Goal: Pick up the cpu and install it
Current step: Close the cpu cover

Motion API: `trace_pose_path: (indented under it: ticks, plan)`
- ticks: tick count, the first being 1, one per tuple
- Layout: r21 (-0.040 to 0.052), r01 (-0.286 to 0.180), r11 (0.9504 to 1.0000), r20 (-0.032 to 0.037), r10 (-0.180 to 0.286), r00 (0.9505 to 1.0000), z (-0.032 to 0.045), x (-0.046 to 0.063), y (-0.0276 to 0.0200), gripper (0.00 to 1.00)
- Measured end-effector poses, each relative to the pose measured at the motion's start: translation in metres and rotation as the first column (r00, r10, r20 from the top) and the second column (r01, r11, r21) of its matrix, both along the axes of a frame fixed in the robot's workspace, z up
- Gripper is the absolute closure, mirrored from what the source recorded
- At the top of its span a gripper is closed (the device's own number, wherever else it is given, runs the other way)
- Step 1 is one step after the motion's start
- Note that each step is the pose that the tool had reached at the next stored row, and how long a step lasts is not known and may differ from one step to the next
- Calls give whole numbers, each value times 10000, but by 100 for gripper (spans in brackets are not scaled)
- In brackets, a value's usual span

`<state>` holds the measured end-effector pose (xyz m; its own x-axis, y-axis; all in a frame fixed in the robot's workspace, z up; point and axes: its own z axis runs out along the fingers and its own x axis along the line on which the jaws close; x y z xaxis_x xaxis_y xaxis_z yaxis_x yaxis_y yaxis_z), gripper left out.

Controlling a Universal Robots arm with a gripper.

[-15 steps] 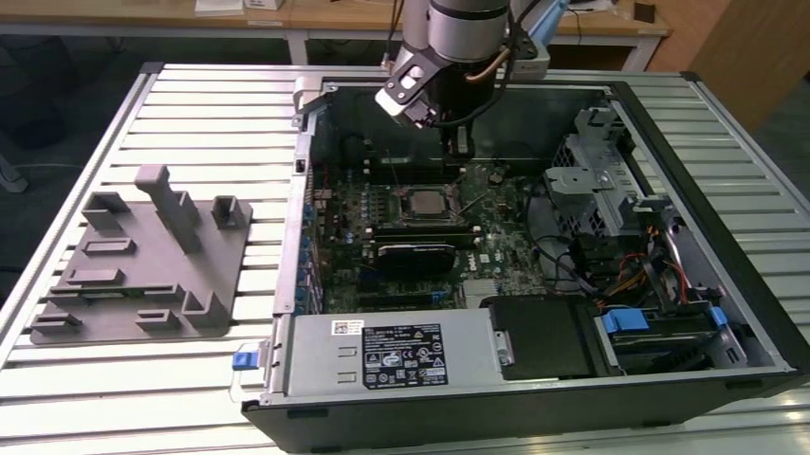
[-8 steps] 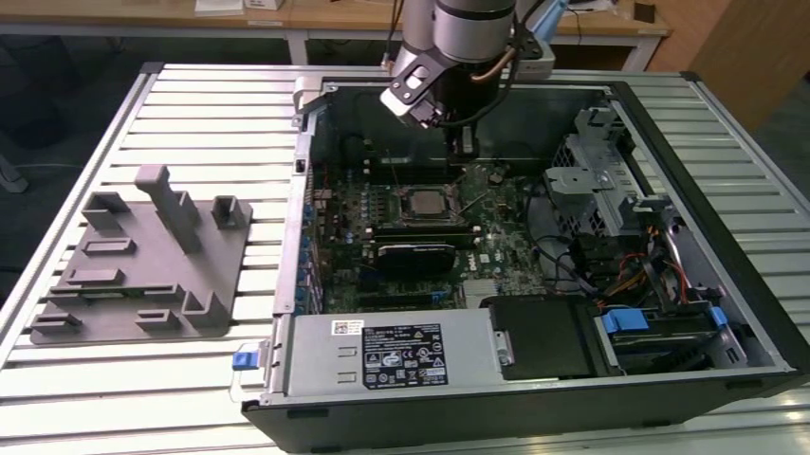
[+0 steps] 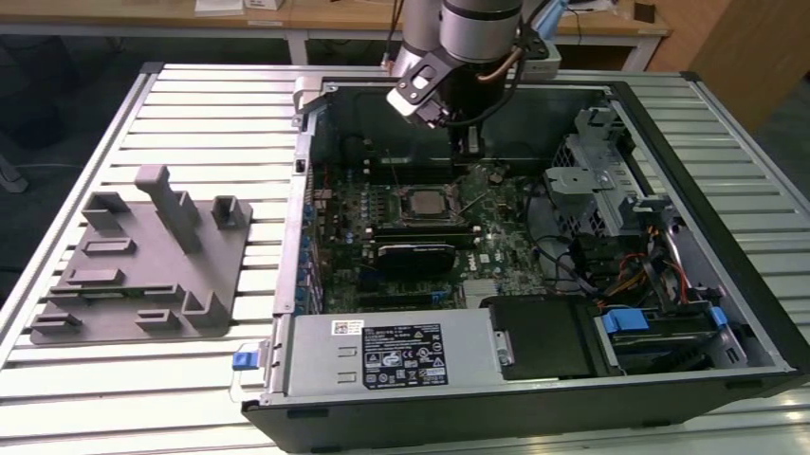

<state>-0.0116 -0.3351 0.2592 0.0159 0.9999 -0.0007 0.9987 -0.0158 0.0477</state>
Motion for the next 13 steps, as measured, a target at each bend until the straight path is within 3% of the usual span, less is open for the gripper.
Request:
trace_pose_path:
  ticks: [13]
  plan:
    - [0, 1, 10000, 0, -1, 10000, 0, 93, 0, 89]
